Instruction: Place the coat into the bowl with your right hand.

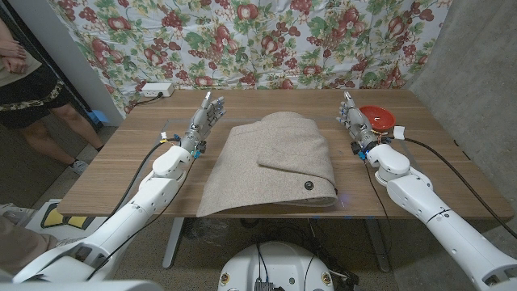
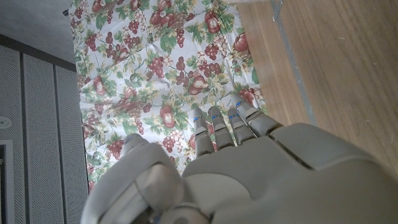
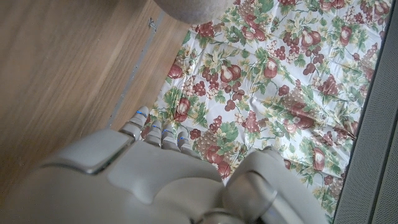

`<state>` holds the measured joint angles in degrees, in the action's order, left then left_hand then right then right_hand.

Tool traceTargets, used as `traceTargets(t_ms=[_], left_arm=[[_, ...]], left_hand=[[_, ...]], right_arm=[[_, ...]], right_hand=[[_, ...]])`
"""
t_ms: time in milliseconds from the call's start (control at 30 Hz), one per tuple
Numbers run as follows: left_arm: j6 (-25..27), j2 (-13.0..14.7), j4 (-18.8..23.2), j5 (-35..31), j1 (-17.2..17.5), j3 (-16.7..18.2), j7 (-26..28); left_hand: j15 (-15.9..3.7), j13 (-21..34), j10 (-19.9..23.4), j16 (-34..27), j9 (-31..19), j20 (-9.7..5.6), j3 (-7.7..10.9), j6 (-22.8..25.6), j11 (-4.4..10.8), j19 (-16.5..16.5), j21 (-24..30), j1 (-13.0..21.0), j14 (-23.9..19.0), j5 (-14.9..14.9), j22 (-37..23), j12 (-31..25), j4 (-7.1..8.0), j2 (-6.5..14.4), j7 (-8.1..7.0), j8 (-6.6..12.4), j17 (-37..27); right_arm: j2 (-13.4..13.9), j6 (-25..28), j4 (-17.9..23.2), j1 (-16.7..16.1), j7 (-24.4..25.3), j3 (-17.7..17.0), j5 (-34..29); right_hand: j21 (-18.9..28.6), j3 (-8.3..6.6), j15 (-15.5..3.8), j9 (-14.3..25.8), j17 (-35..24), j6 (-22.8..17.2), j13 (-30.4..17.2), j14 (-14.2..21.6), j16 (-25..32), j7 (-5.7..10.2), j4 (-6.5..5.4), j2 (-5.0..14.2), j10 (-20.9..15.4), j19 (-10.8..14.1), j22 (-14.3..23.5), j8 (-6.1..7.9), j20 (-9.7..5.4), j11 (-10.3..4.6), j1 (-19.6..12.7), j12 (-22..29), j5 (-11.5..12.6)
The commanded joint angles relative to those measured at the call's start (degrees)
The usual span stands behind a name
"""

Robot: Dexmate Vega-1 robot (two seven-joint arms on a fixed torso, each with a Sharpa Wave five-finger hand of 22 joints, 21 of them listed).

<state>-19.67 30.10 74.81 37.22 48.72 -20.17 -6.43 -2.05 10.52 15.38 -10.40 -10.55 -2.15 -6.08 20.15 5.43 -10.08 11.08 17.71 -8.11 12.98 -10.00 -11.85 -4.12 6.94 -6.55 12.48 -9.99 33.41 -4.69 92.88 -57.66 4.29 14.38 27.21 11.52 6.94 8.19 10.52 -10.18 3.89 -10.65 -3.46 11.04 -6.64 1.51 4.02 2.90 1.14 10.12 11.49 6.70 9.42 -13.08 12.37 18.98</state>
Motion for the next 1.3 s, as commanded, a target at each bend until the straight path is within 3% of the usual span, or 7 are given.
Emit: traceTargets(t_ms=[33, 433, 600, 800, 900, 1300], left_arm=[[-1.3, 0.1, 0.3, -0.6, -0.2, 0.0, -0.4], [-1.1, 0.4, 2.2, -0.1, 1.6, 0.3, 0.6], [-0.8, 0.8, 1.8, 0.1, 1.2, 0.2, -0.5], [-0.5, 0.7, 1.0, 0.9, 0.2, 0.3, -1.6], [-0.6, 0.7, 1.0, 0.3, 0.1, 0.2, -1.3], [-1.2, -0.1, 0.3, 1.0, 0.5, -0.1, -2.2]], left_hand=[[-4.95, 0.2, 0.2, -0.2, -0.1, -3.46, -0.1, 0.6, -0.11, 0.2, 0.1, 0.5, 0.2, -0.3, -0.2, 0.1, -0.15, -0.2, 0.11, -0.09, -0.2], [-4.89, 0.2, 0.3, -0.2, -0.1, -3.46, 0.03, 0.7, -0.18, 0.2, 0.1, 0.5, 0.2, -0.3, -0.2, 0.1, -0.19, -0.1, 0.14, -0.18, -0.2], [-4.93, 0.2, 0.3, -0.2, -0.1, -3.47, 0.08, 0.7, -0.28, 0.2, 0.1, 0.5, 0.2, -0.3, -0.2, 0.1, -0.2, 0.0, 0.11, -0.23, -0.2], [-4.89, 0.2, 0.4, -0.2, -0.1, -3.49, 0.15, 0.8, -0.13, 0.2, 0.1, 0.5, 0.2, -0.3, -0.2, 0.1, -0.22, 0.0, 0.16, -0.28, -0.2], [-4.91, 0.2, 0.5, -0.2, -0.1, -3.51, 0.19, 0.9, -0.2, 0.2, 0.1, 0.6, 0.2, -0.3, -0.2, 0.0, -0.24, 0.0, 0.13, -0.29, -0.2], [-4.92, 0.2, 0.6, -0.2, -0.1, -3.55, 0.36, 1.2, -0.22, 0.2, 0.1, 0.6, 0.2, -0.4, -0.2, 0.0, -0.27, 0.1, 0.22, -0.34, -0.2]], right_arm=[[1.8, 1.6, 2.8, -1.8, 0.9, -0.7, -0.1], [2.5, 2.9, 4.3, -2.8, 1.1, -1.0, 0.5], [2.5, 2.7, 5.7, -4.7, 2.6, -1.3, 0.2], [3.7, 4.7, 8.9, -7.2, 4.7, -2.1, -0.2], [4.5, 5.9, 11.2, -9.1, 5.9, -2.8, -0.1], [6.5, 9.6, 16.3, -11.8, 7.2, -3.9, 0.0]], right_hand=[[0.1, 0.07, 0.07, 0.3, -0.1, -0.5, -0.1, -0.1, -0.1, -4.61, 0.2, -0.17, 0.2, -0.4, 0.2, 0.19, -0.4, 0.83, -0.3, 0.2, 0.4], [0.0, 0.14, 0.18, 0.3, -0.1, -0.2, -0.1, -0.3, -0.3, -5.02, 0.32, -0.2, 0.4, -0.6, 0.2, -0.05, -0.96, 0.92, -0.5, 0.0, 0.6], [0.9, -0.21, 0.69, 0.2, -0.1, -0.2, 0.0, 2.2, 0.4, -5.09, 1.17, -0.04, -0.3, 2.4, 0.1, 0.01, -1.77, 1.3, -1.9, 0.1, 1.1], [1.0, -0.24, 0.67, 0.2, -0.1, -0.2, 0.0, 2.7, 0.4, -5.13, 1.41, -0.11, -0.5, 3.0, 0.1, -0.03, -1.7, 1.48, -2.3, 0.1, 1.2], [1.5, -0.05, 0.62, 0.2, 0.0, -0.3, 0.1, 4.3, 0.5, -5.19, 1.95, -0.66, -1.9, 5.5, 0.1, -0.05, -1.78, 2.18, -2.9, 0.5, 1.5], [1.2, 0.14, 0.77, 0.2, 0.0, -0.4, 0.1, 4.1, 0.2, -5.23, 2.22, -1.07, -1.8, 5.3, 0.1, -0.04, -1.71, 2.24, -3.1, 0.3, 1.7]])
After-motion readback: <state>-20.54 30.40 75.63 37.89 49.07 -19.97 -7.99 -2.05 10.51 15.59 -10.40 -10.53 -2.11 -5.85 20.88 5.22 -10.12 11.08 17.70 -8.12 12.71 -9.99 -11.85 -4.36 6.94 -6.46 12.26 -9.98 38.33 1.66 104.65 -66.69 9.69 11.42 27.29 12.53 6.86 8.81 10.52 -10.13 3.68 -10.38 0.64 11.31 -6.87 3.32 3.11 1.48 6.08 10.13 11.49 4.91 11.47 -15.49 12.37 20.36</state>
